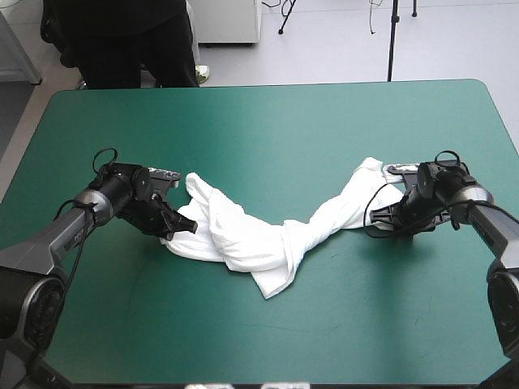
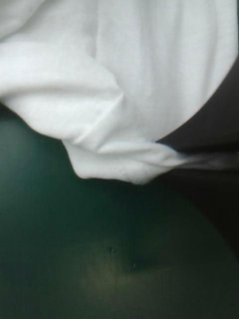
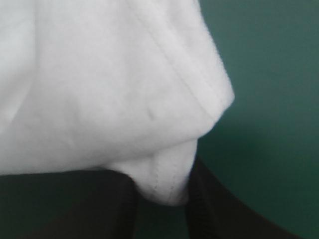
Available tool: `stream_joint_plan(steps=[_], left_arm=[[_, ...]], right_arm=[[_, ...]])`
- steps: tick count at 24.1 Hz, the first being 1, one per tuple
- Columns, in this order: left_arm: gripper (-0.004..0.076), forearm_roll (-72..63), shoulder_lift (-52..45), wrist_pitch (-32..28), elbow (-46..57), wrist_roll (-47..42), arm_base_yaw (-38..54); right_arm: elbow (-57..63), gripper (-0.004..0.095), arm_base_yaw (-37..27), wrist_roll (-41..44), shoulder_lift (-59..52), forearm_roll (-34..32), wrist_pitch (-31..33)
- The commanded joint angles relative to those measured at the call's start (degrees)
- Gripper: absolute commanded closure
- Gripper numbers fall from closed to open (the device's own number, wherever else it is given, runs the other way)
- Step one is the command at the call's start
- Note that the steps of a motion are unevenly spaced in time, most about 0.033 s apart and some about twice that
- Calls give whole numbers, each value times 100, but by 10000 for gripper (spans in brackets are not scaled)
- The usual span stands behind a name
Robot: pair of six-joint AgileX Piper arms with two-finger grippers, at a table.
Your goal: Fold the cloth
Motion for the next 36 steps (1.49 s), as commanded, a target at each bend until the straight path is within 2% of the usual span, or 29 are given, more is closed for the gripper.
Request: stream_joint_plan(steps=[1, 2, 8, 10, 12, 13, 16, 20, 22, 29, 36], left_arm=[[733, 301, -139, 19, -84, -24, 7], [733, 301, -139, 19, -95, -24, 7], [733, 324, -442, 701, -672, 5, 7], [733, 324, -801, 725, -1153, 5, 7], [733, 267, -1082, 1106, -1795, 5, 7], [733, 152, -1270, 1440, -2202, 5, 7], [733, -228, -1835, 1588, -3174, 14, 7], [733, -252, -2401, 1483, -4360, -8, 7], [733, -252, -2533, 1330, -4658, -6, 7], [733, -334, -2789, 1085, -5617, -6, 7], [733, -457, -3106, 761, -6054, -6, 7]], right_arm=[[29, 873, -77, -97, 127, -7, -67], [29, 927, -77, -120, 127, 61, -52], [-554, 925, -77, -216, -378, 105, 488], [-1099, 925, -77, -216, -723, 61, 621], [-1811, 925, -77, -216, -1045, -3, 972], [-2404, 925, -77, -216, -1245, 10, 1382], [-3772, 926, -77, -315, -1710, 156, 1980], [-5043, 925, -77, -304, -2340, 156, 1809], [-5238, 925, -77, -290, -2541, 156, 1682], [-5344, 925, -77, -290, -3140, 146, 1463], [-5469, 925, -77, -290, -3614, 135, 1083]])
